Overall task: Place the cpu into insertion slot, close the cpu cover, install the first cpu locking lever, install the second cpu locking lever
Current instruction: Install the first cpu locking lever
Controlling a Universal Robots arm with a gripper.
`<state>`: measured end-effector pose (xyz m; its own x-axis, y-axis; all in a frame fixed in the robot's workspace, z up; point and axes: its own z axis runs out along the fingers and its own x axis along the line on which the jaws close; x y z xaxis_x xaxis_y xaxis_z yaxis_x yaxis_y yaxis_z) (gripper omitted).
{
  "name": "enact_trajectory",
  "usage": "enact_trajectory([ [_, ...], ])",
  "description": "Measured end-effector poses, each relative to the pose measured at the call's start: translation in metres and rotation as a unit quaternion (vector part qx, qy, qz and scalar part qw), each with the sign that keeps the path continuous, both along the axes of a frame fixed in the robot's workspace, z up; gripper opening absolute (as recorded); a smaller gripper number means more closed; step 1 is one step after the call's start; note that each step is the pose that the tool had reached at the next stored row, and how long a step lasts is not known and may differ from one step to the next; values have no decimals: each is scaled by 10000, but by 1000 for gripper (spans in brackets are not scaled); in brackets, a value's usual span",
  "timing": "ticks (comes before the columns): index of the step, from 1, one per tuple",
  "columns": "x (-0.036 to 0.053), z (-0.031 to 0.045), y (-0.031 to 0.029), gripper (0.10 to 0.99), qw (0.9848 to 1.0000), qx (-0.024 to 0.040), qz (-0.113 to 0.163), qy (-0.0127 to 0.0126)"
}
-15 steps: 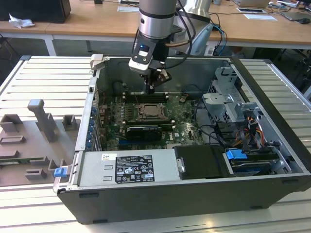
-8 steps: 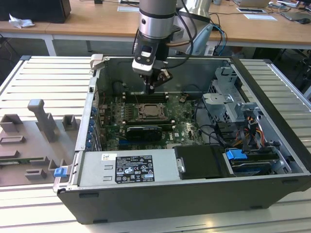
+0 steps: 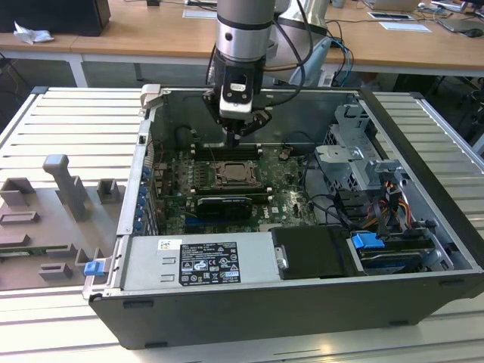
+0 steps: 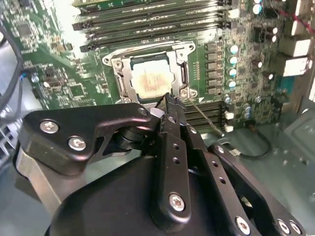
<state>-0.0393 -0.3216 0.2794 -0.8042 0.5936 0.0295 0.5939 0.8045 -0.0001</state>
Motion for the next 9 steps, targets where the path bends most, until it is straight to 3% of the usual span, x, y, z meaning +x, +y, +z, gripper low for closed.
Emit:
enact_trajectory([
  [2, 0, -4, 0, 106, 9998, 1, 185, 0],
  [5, 0, -9, 0, 106, 9983, 0, 583, 0],
  [9, -2, -13, 0, 106, 9975, 0, 710, 0],
])
